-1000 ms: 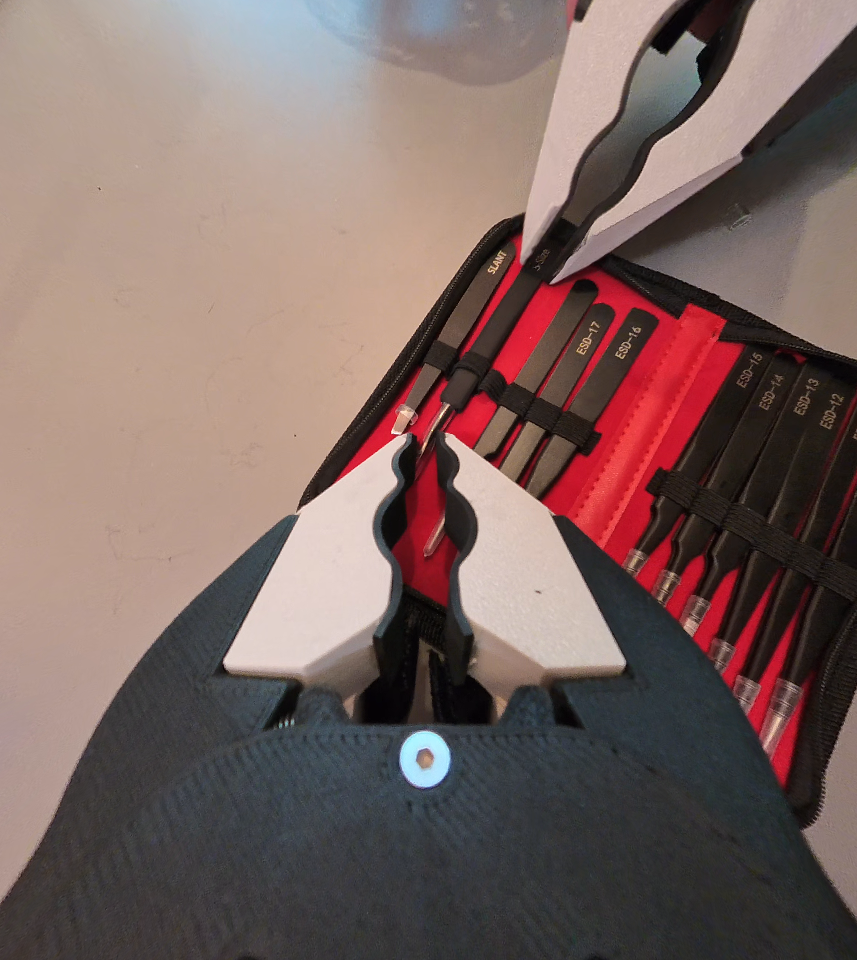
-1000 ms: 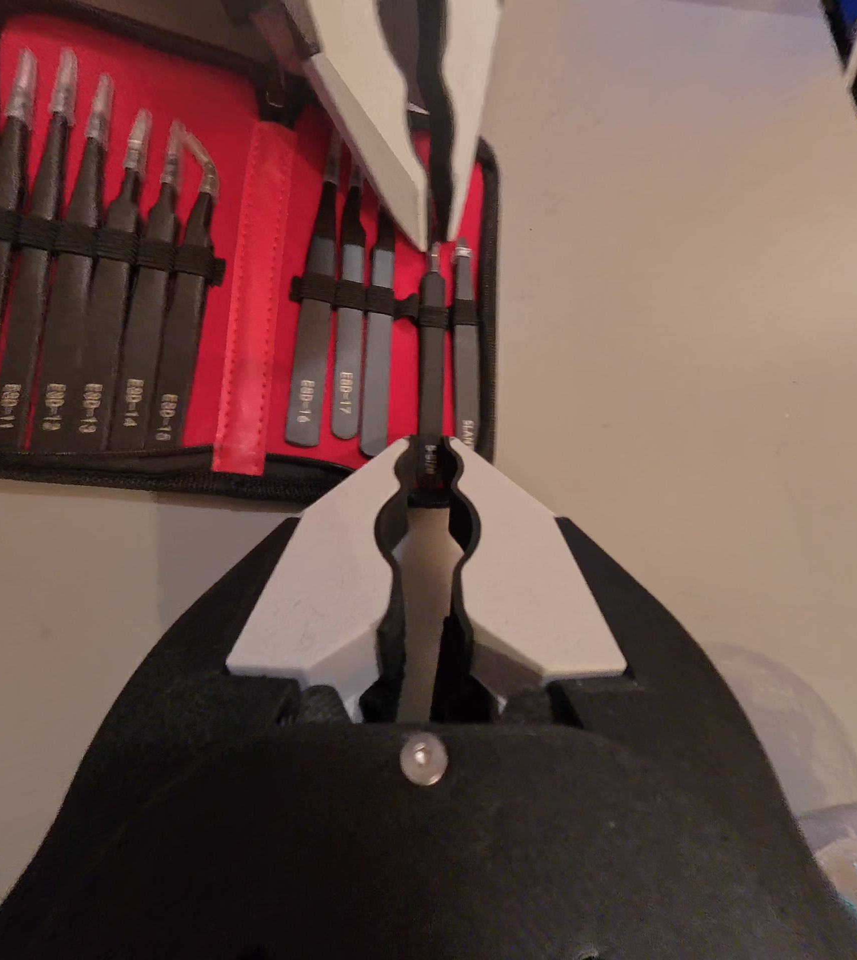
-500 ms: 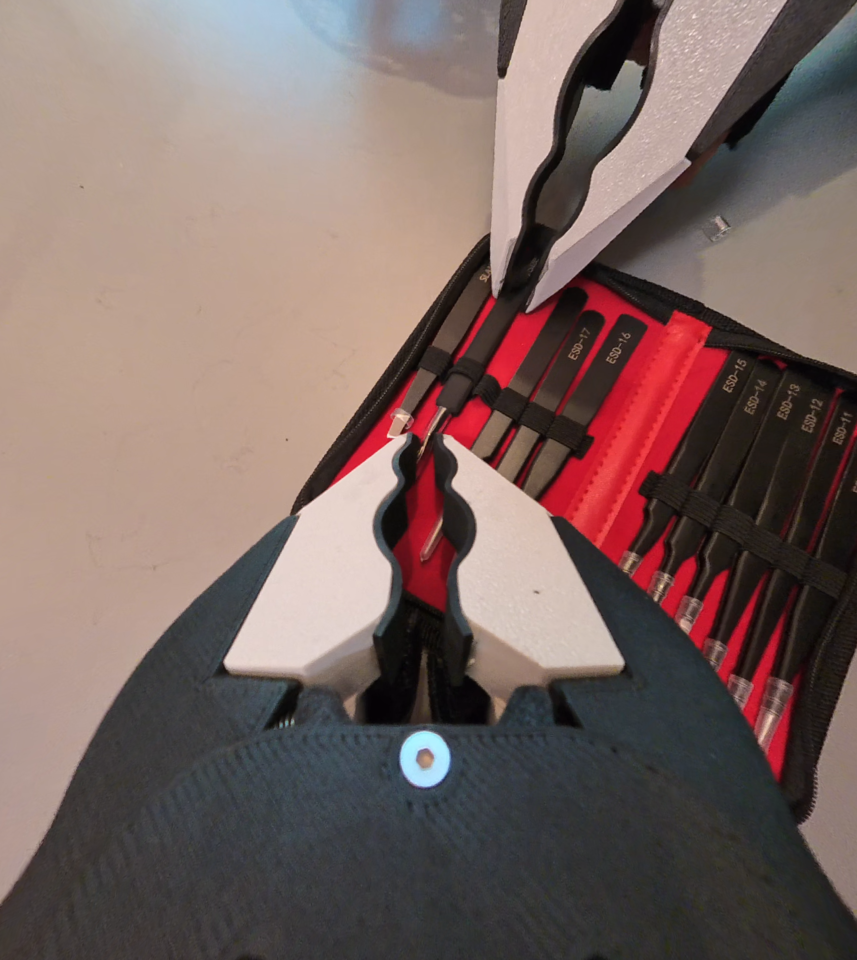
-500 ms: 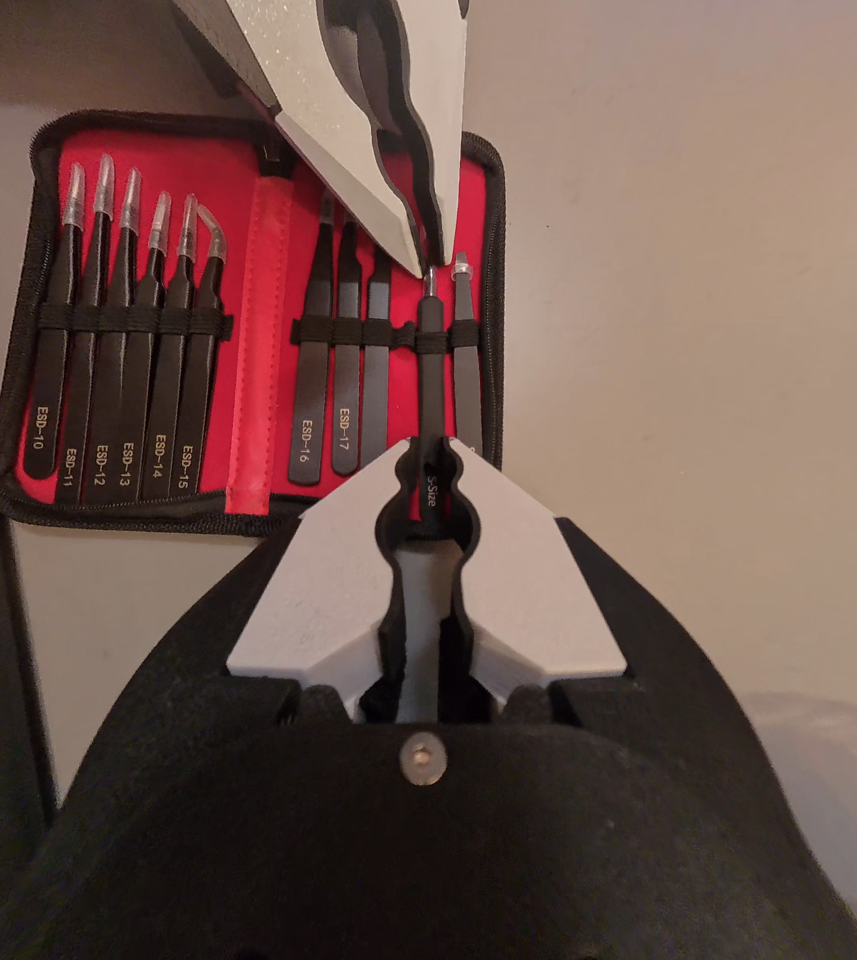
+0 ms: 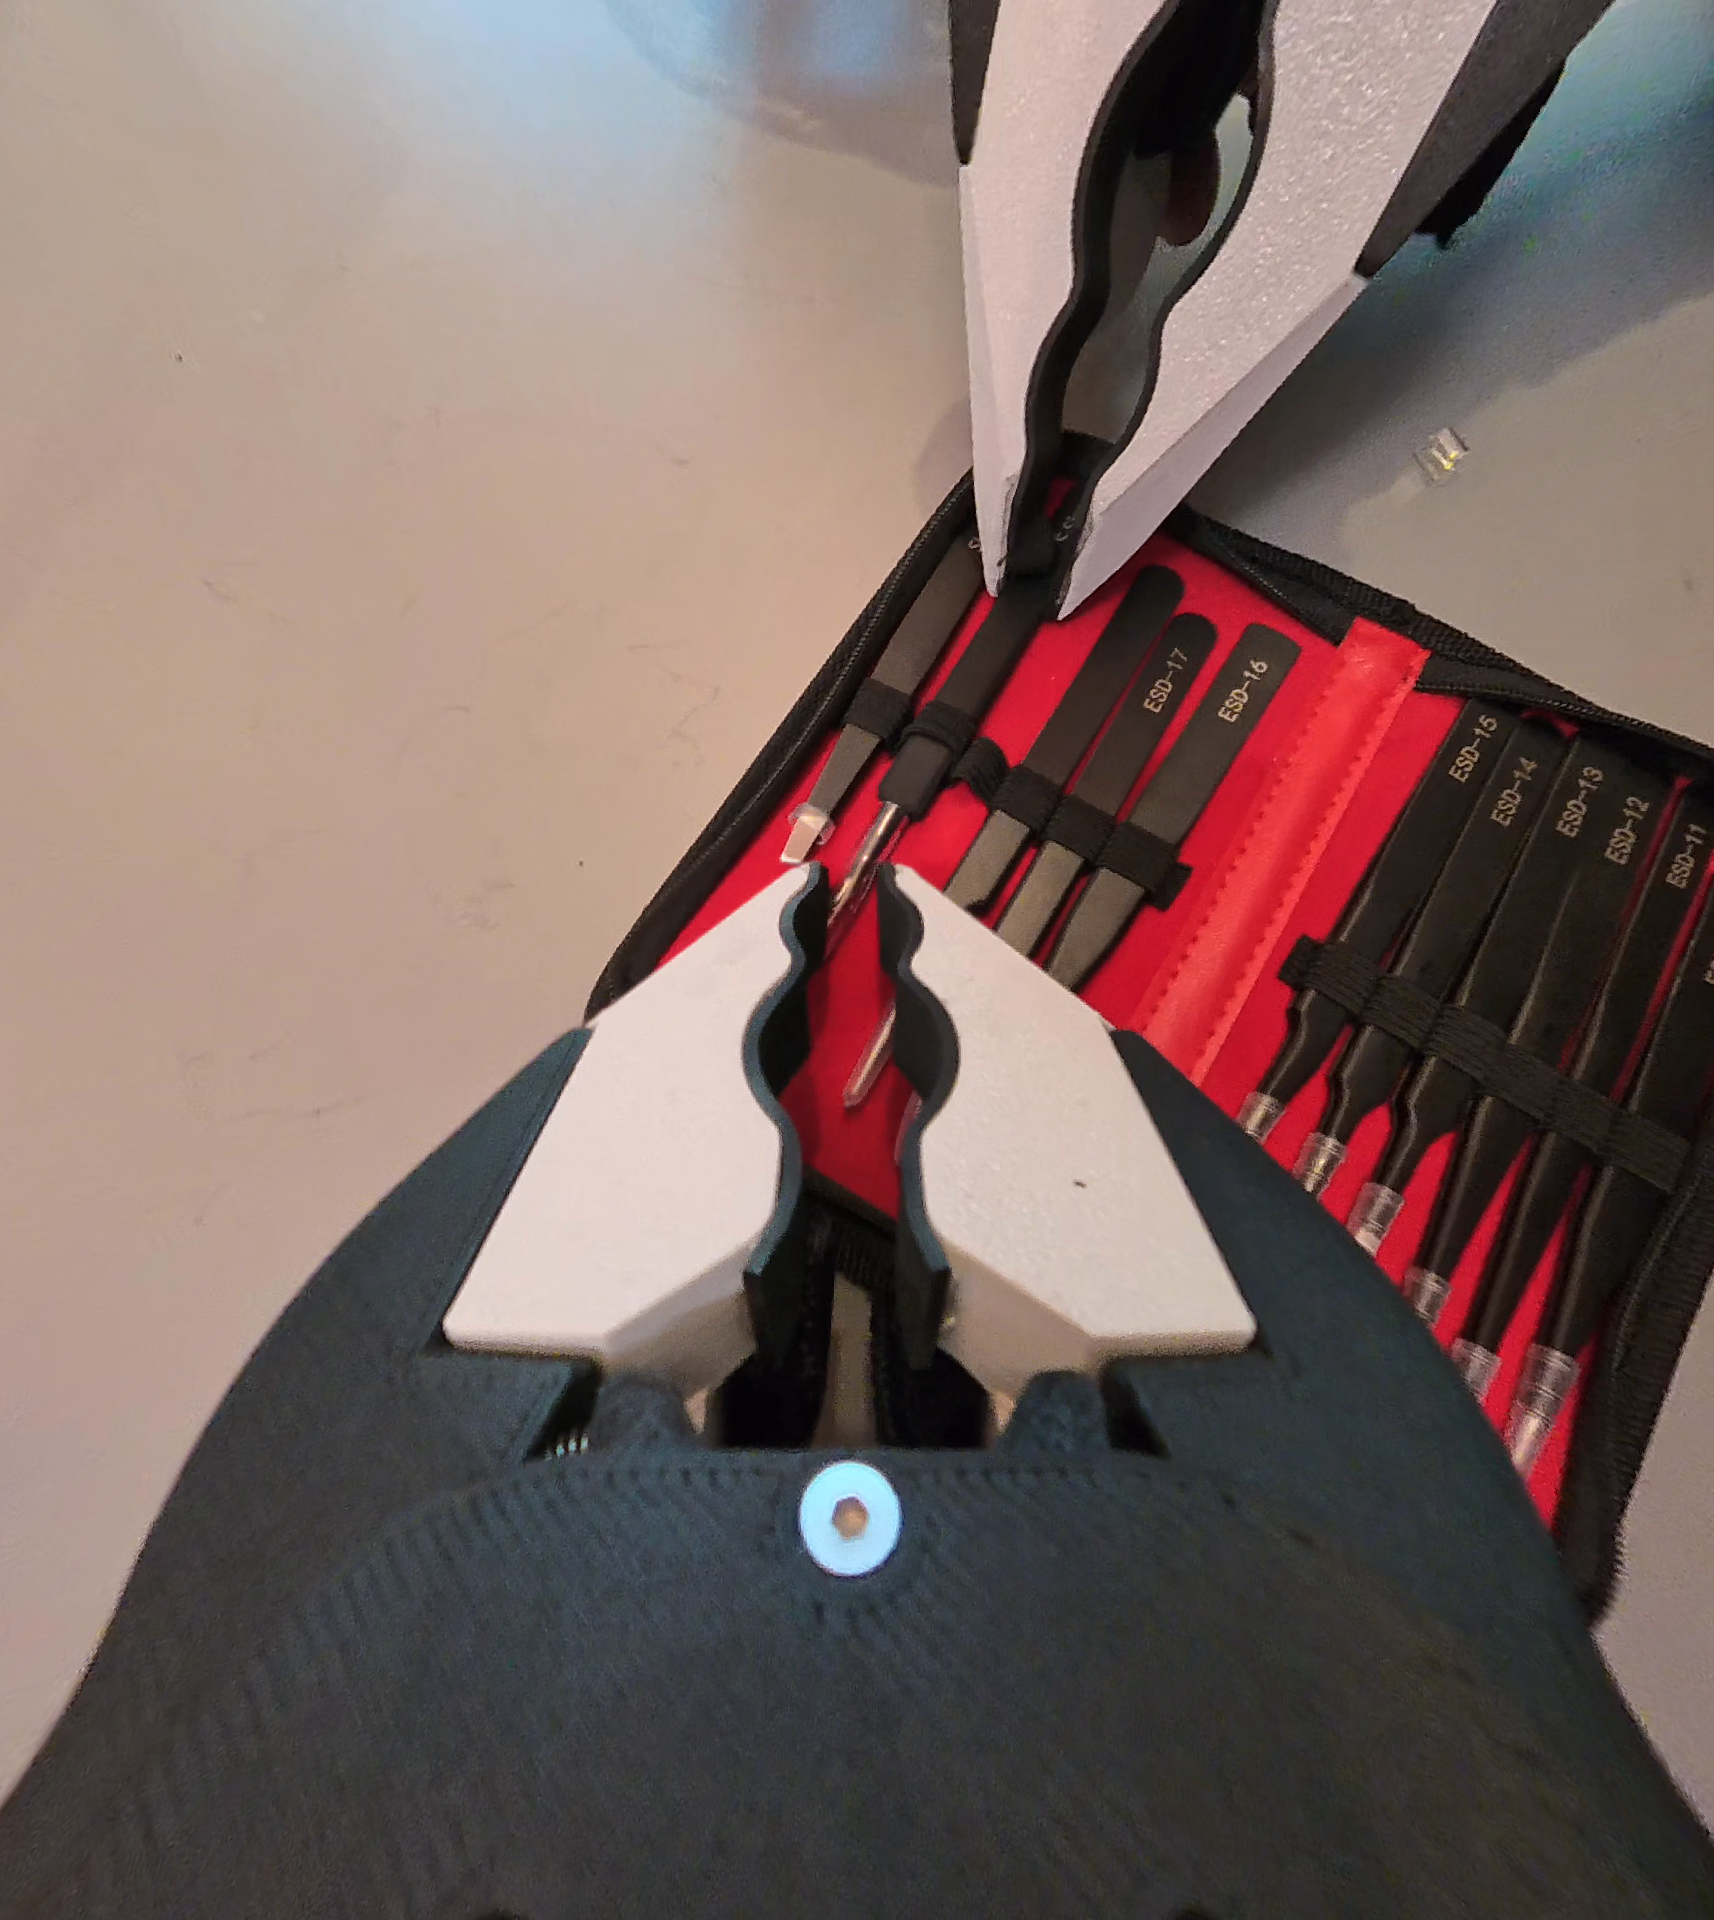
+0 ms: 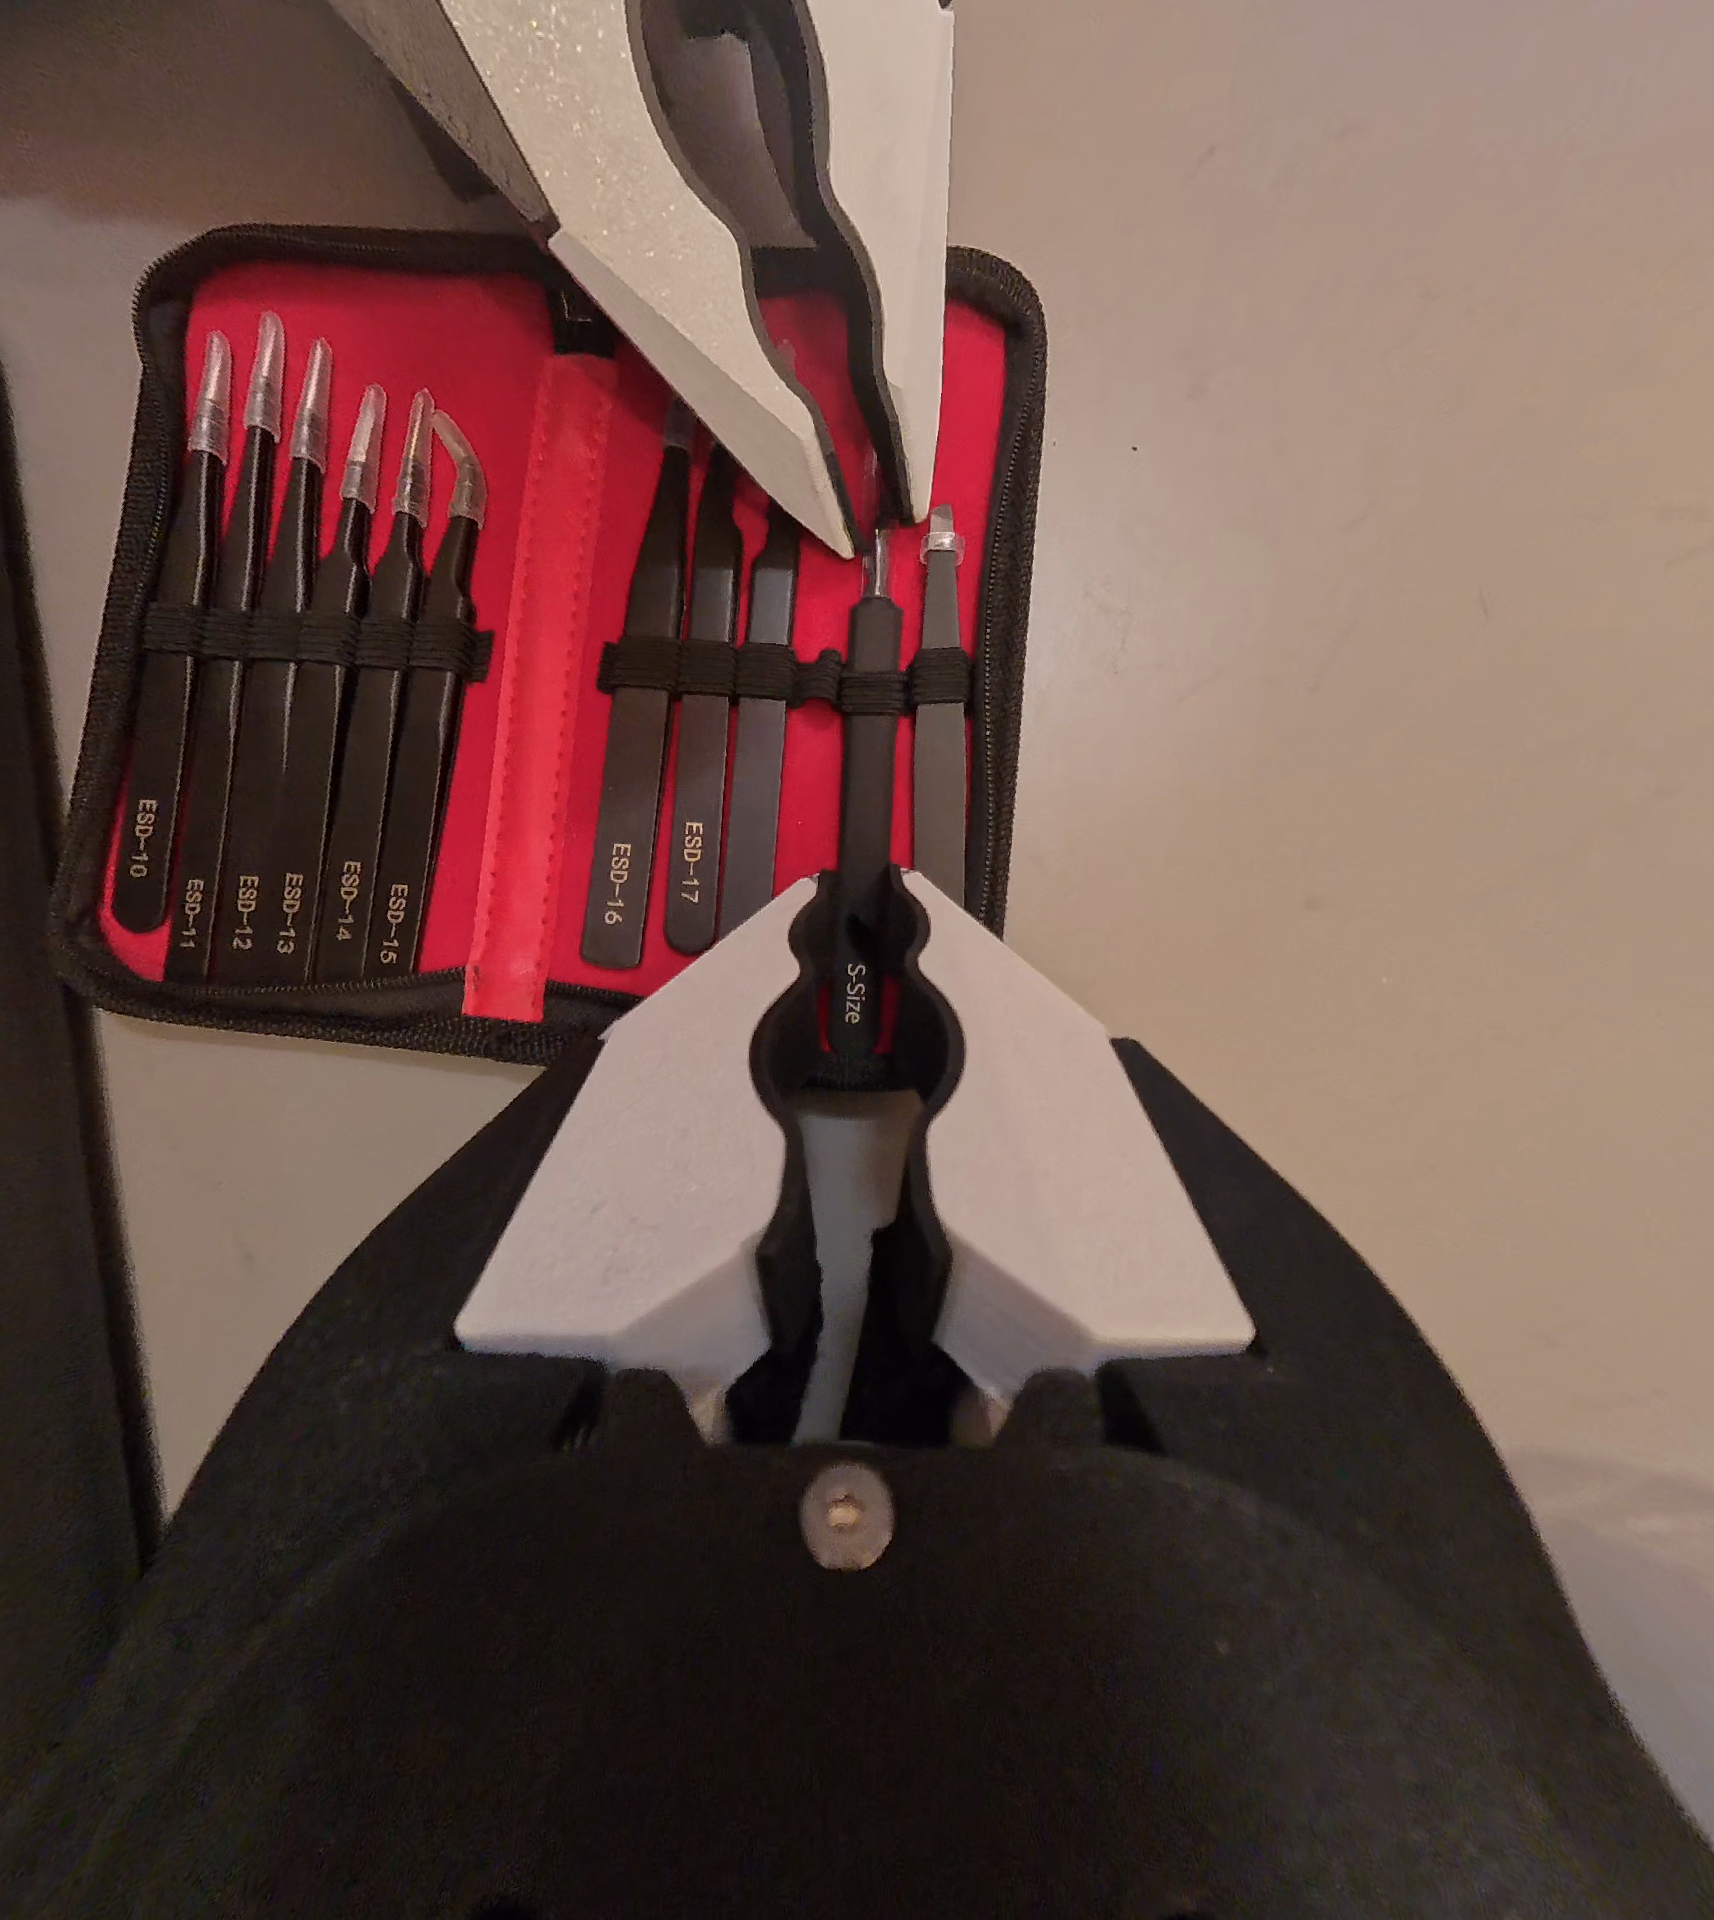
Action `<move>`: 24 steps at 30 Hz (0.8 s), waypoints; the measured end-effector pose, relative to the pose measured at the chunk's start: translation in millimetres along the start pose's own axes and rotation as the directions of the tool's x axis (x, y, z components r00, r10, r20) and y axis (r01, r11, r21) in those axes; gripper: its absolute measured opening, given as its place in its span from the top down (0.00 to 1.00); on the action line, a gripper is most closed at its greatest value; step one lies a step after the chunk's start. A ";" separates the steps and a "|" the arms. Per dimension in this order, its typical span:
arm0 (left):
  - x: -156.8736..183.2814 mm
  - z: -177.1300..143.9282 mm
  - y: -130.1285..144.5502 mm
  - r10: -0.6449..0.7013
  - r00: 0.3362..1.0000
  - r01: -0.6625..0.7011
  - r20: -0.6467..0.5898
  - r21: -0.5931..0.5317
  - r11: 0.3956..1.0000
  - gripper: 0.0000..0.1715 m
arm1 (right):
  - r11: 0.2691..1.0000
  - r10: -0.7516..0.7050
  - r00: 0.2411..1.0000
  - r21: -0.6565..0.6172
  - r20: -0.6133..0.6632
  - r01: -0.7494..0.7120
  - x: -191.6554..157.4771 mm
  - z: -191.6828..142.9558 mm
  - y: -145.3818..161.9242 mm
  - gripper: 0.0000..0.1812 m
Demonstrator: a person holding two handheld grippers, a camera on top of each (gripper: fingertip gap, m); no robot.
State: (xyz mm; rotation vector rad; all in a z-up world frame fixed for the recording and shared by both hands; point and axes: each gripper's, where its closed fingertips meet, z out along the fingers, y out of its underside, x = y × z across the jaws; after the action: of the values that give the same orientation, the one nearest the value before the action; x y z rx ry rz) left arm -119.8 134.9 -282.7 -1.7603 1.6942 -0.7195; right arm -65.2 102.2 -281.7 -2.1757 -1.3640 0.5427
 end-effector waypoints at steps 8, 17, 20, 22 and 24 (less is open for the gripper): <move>-10.2 -9.5 10.1 -0.063 0.998 0.063 0.012 -0.010 0.998 0.97 | 0.997 0.011 0.999 -0.082 0.030 -0.008 0.2 -10.0 3.8 0.98; -11.6 -8.0 9.6 -0.107 0.994 0.107 0.011 0.004 0.994 0.98 | 0.993 0.062 0.997 -0.102 0.044 -0.058 -2.0 -19.5 12.0 0.98; -11.9 -7.8 9.8 -0.110 0.994 0.110 0.022 0.004 0.994 0.99 | 0.990 0.096 0.994 -0.110 0.053 -0.090 -3.4 -25.7 23.0 0.97; -11.9 -7.7 9.7 -0.109 0.994 0.109 0.022 0.005 0.994 0.99 | 0.987 0.122 0.991 -0.113 0.055 -0.115 -4.7 -34.1 31.9 0.97; -12.2 -7.6 9.6 -0.114 0.993 0.114 0.019 0.004 0.994 0.99 | 0.985 0.139 0.989 -0.105 0.050 -0.133 -9.8 -43.6 36.7 0.98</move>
State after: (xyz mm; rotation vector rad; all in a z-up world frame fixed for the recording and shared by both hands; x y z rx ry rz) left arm -132.4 146.5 -284.3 -1.8674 1.5895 -0.7521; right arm -18.2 70.8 -269.1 -2.3656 -1.3040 0.6025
